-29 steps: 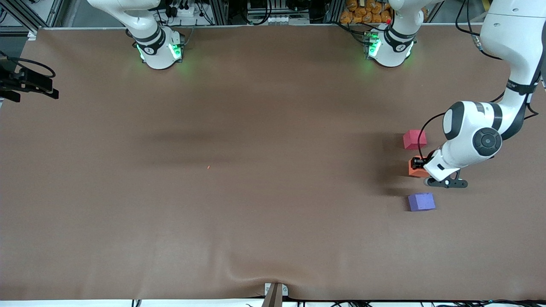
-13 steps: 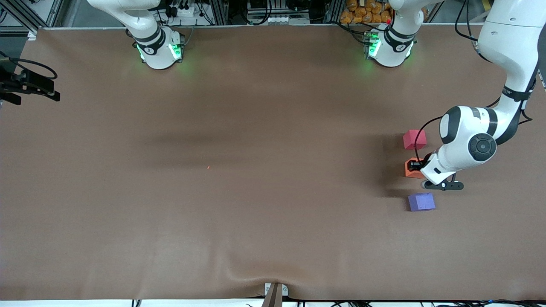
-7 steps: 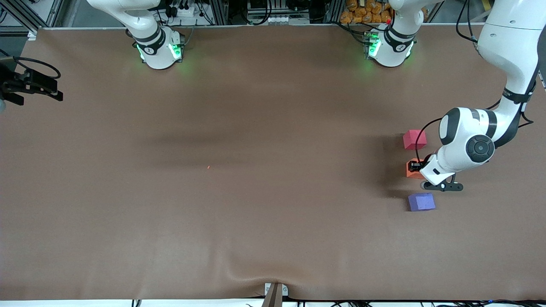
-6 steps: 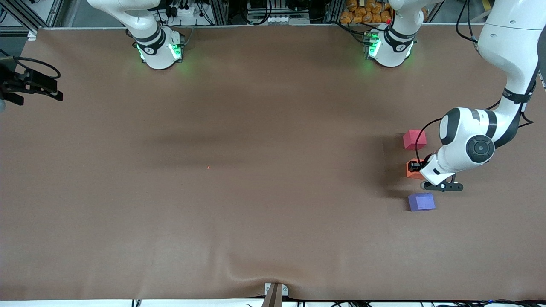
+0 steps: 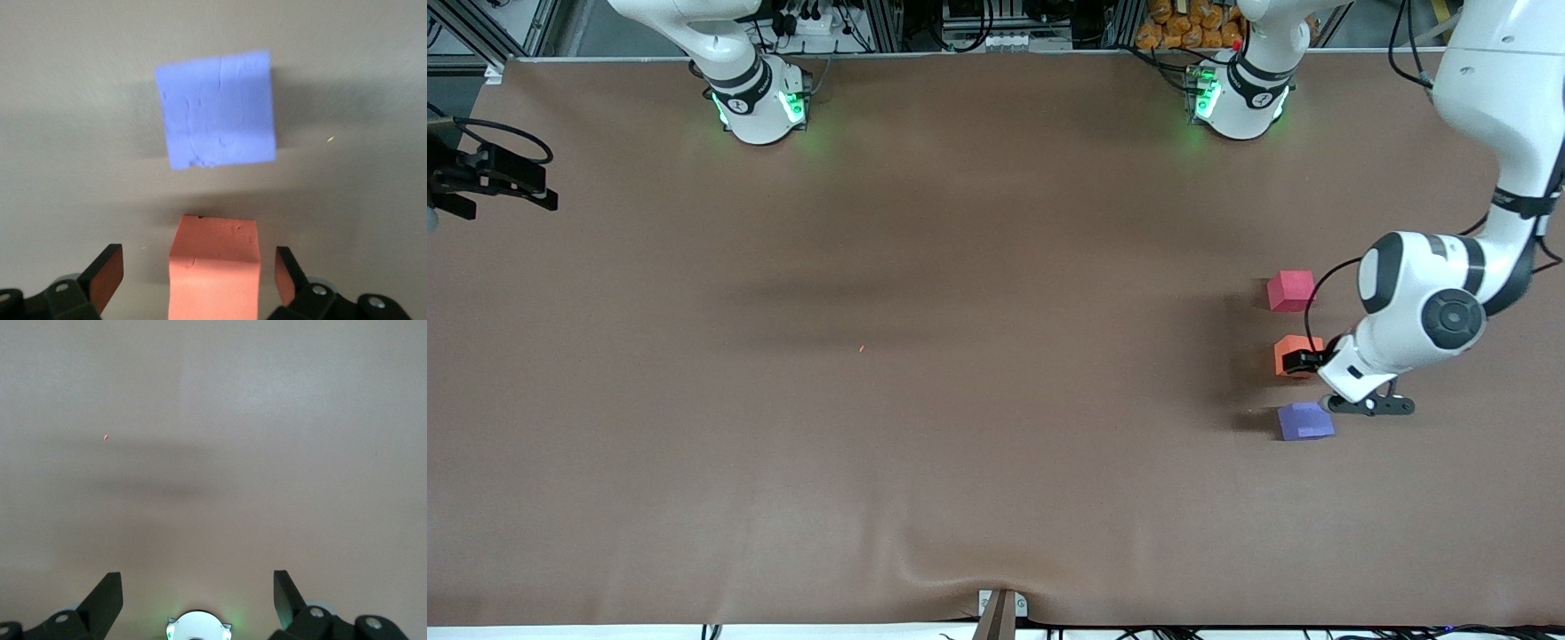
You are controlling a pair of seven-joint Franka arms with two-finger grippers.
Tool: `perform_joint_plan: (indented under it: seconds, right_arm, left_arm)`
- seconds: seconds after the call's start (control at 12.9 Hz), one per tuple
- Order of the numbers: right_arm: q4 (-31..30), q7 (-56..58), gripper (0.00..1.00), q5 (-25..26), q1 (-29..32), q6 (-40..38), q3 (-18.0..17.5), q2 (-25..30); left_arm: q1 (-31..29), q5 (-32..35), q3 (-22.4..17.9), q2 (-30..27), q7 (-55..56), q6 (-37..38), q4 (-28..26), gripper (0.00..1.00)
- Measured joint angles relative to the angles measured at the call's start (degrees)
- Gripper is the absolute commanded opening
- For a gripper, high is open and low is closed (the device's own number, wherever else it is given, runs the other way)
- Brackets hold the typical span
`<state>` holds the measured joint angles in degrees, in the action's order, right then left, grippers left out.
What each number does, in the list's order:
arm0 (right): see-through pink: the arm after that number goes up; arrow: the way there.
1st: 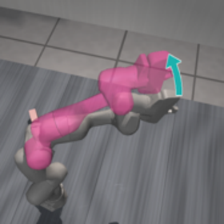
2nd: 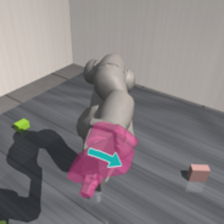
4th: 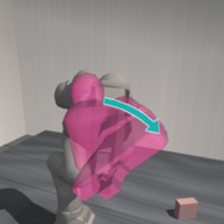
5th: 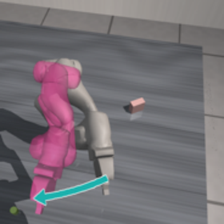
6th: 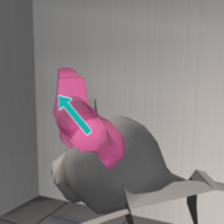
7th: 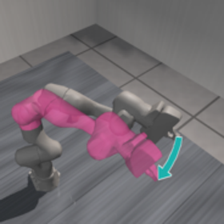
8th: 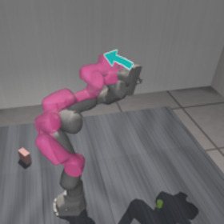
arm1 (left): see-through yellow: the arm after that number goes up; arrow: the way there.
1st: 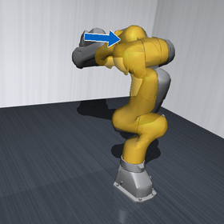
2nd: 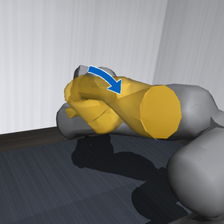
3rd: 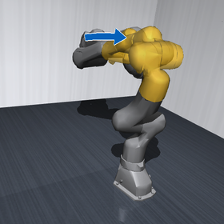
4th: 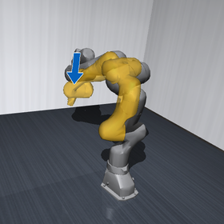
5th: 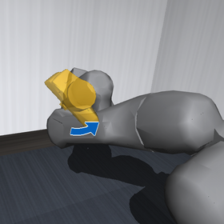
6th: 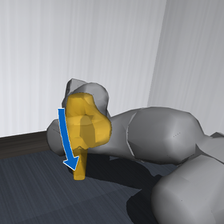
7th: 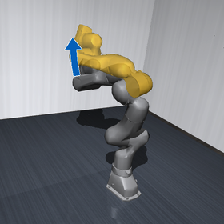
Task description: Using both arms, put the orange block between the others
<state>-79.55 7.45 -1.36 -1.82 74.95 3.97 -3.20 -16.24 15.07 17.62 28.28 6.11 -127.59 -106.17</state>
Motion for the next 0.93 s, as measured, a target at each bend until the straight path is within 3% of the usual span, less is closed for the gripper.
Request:
perform_joint_plan:
  seconds: [0.23, 0.47, 0.93]
  right_arm:
    - [0.1, 0.0, 1.00, 0.0, 0.0, 0.0, 0.0, 0.0]
    - [0.1, 0.0, 1.00, 0.0, 0.0, 0.0, 0.0, 0.0]
    - [0.2, 0.0, 1.00, 0.0, 0.0, -0.4, 0.3, 0.0]
  left_arm:
    - [0.4, 0.0, 4.5, -2.1, 0.3, 17.6, 12.8, 1.00]
    - [0.4, 0.0, 5.5, -7.5, 0.2, 25.2, 22.4, 1.00]
    - [0.7, -8.6, 6.4, -22.5, 0.0, 37.7, 24.5, 1.00]
